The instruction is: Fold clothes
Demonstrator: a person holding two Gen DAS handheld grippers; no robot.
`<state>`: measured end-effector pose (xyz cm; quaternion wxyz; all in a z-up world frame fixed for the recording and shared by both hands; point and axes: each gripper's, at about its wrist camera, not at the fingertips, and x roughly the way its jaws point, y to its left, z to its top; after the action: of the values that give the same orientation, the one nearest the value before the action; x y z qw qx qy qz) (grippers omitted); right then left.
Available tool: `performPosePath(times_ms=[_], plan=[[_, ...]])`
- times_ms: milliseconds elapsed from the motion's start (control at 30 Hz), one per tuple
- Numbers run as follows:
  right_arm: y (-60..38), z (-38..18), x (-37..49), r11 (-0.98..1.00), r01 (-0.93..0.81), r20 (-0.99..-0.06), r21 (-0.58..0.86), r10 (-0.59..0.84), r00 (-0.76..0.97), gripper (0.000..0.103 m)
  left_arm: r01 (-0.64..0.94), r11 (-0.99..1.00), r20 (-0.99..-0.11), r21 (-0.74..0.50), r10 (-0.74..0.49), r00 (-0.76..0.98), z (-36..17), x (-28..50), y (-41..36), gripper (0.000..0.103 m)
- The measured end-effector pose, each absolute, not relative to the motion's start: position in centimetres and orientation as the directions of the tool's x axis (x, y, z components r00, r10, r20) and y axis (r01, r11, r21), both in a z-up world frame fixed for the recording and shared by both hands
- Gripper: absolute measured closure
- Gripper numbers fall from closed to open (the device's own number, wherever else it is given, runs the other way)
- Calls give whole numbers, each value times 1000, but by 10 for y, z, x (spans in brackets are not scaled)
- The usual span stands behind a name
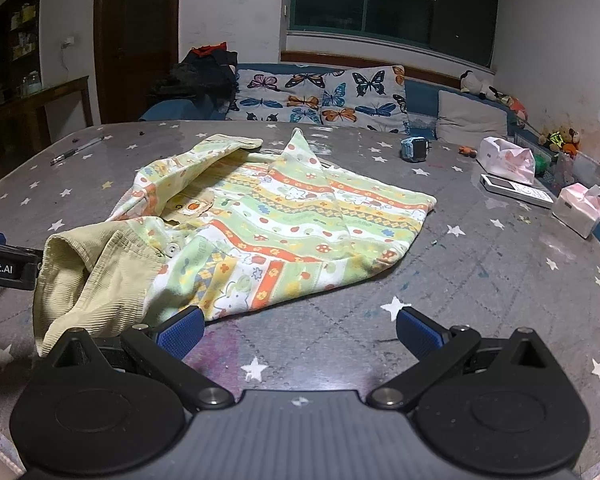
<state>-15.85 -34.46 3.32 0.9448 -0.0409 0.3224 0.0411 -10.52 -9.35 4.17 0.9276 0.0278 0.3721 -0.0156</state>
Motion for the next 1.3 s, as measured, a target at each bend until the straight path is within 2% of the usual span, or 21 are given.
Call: performPosePath(times_ms=[1300], plan=[[-337, 34, -130, 989, -149, -630, -22, 103, 770, 0, 83, 995, -698, 62, -16, 715, 48, -79, -107, 0]])
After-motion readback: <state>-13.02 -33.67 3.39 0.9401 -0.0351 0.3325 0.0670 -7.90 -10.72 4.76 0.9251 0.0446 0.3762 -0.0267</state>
